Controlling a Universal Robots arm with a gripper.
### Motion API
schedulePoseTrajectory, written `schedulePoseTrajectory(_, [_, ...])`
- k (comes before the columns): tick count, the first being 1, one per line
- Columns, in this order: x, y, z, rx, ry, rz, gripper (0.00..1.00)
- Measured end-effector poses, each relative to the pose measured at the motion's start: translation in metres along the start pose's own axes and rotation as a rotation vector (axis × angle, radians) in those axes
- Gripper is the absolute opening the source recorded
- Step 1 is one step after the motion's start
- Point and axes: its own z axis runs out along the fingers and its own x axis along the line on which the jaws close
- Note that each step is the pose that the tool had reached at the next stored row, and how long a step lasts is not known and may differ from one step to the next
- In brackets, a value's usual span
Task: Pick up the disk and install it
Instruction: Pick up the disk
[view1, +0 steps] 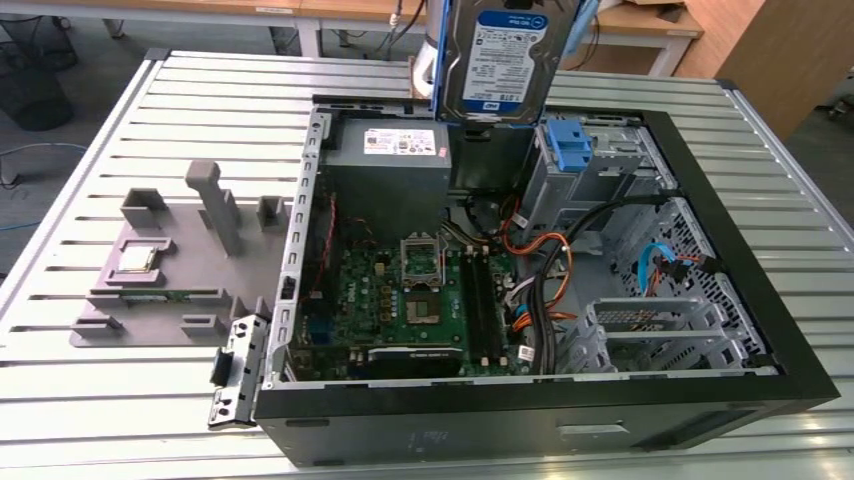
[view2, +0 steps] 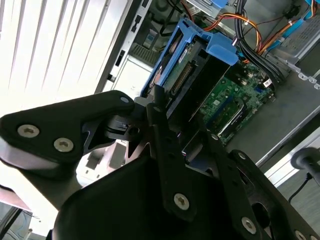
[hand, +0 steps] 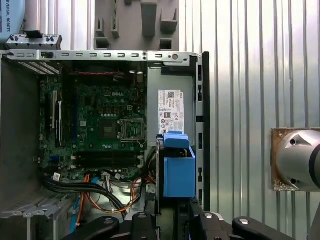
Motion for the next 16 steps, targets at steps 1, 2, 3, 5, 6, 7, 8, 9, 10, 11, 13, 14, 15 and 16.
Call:
schedulePoseTrajectory(1, [0.0007, 0.0, 0.0, 0.0, 0.0, 0.0, 0.35])
schedulePoseTrajectory(2, [0.0015, 0.0, -0.0001, 0.0, 0.0, 0.0, 0.35])
schedulePoseTrajectory(3, [0.0025, 0.0, -0.0001, 0.0, 0.0, 0.0, 0.35])
schedulePoseTrajectory(5, [0.0045, -0.0001, -0.0003, 0.0, 0.0, 0.0, 0.35])
schedulePoseTrajectory(6, [0.0055, -0.0001, -0.0003, 0.0, 0.0, 0.0, 0.35])
schedulePoseTrajectory(7, [0.0065, -0.0001, -0.0004, 0.0, 0.0, 0.0, 0.35])
schedulePoseTrajectory(8, [0.0075, -0.0001, -0.0004, 0.0, 0.0, 0.0, 0.35])
schedulePoseTrajectory(9, [0.0086, -0.0002, -0.0005, 0.0, 0.0, 0.0, 0.35])
schedulePoseTrajectory(10, [0.0096, -0.0002, -0.0006, 0.0, 0.0, 0.0, 0.35])
schedulePoseTrajectory(11, [0.0107, -0.0002, -0.0006, 0.0, 0.0001, 0.0, 0.35])
schedulePoseTrajectory(13, [0.0132, -0.0003, -0.0008, 0.0, 0.0, 0.0, 0.35])
schedulePoseTrajectory(14, [0.0146, -0.0003, -0.0009, 0.0, 0.0001, 0.0, 0.35])
schedulePoseTrajectory(15, [0.0161, -0.0003, -0.0009, 0.0, 0.0, 0.0, 0.35])
schedulePoseTrajectory(16, [0.0179, -0.0003, -0.001, 0.0, 0.0, 0.0, 0.35])
